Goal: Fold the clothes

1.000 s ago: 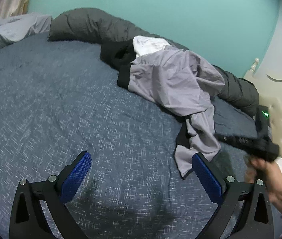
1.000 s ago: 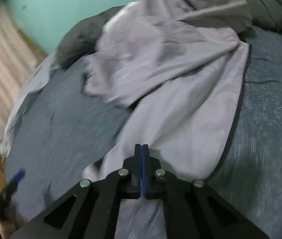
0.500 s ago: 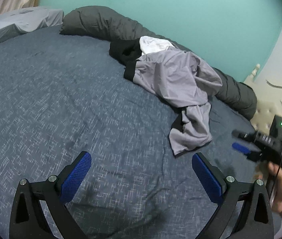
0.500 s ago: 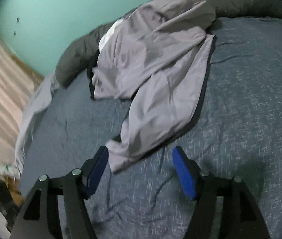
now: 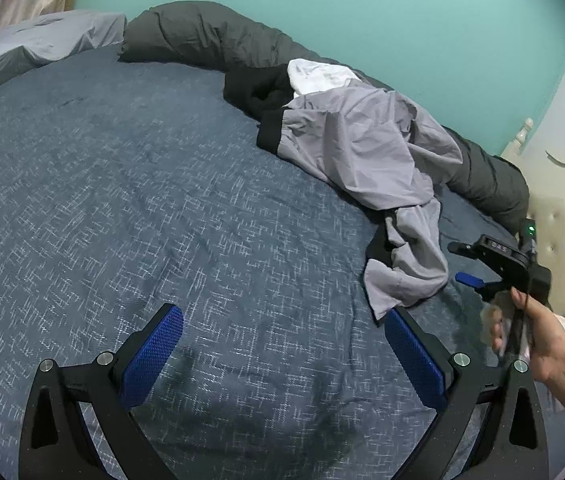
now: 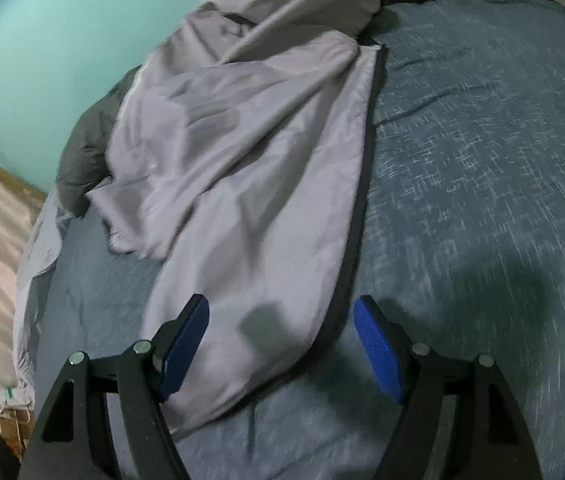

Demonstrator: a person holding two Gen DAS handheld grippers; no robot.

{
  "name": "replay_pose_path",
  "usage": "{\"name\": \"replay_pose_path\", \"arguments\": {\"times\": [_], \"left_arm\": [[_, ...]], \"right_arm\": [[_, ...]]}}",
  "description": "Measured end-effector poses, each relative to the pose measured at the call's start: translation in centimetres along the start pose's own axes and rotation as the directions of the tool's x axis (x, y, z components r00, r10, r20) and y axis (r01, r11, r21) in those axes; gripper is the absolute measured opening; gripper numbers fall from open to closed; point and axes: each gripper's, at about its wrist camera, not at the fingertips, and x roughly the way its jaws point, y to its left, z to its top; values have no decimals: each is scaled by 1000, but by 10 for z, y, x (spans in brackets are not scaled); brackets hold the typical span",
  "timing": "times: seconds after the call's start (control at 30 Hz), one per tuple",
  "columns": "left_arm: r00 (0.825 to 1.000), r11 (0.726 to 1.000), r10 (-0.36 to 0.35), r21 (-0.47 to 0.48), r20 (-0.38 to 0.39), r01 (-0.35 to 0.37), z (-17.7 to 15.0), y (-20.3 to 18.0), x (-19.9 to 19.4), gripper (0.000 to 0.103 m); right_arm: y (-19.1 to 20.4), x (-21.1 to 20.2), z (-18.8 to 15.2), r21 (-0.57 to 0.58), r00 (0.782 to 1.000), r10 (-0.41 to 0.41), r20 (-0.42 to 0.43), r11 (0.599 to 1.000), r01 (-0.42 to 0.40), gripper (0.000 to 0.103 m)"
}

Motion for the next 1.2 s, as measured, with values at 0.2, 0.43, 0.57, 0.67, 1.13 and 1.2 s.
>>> {"name": "replay_pose_path", "arguments": {"times": [0.2, 0.43, 0.57, 0.67, 1.13, 1.2], "left_arm": [[1000, 1000, 6, 9, -21, -5, -3, 2, 9, 103], [999, 1000, 13, 19, -33, -12, -5, 3, 13, 103], [1000, 1000, 16, 23, -24, -16, -3, 5, 9, 103], [1000, 1000, 13, 29, -17, -12, -2, 3, 4, 103], [999, 996, -24, 91, 44, 20, 7, -22, -108, 103], [998, 994, -20, 105, 64, 13, 9, -22, -135, 103]], "right_arm": [[-16, 29, 11, 15, 1000, 13, -1, 1000, -13, 76], [-5, 39, 1, -15, 996, 87, -26, 996, -88, 15], [9, 25, -5, -56, 993, 120, -2, 991, -120, 6], [21, 2, -12, -107, 989, 143, 24, 984, -140, 4], [126, -150, -126, -342, 942, 330, -62, 880, -331, 4], [141, -164, -148, -347, 933, 350, -80, 868, -355, 4]]}}
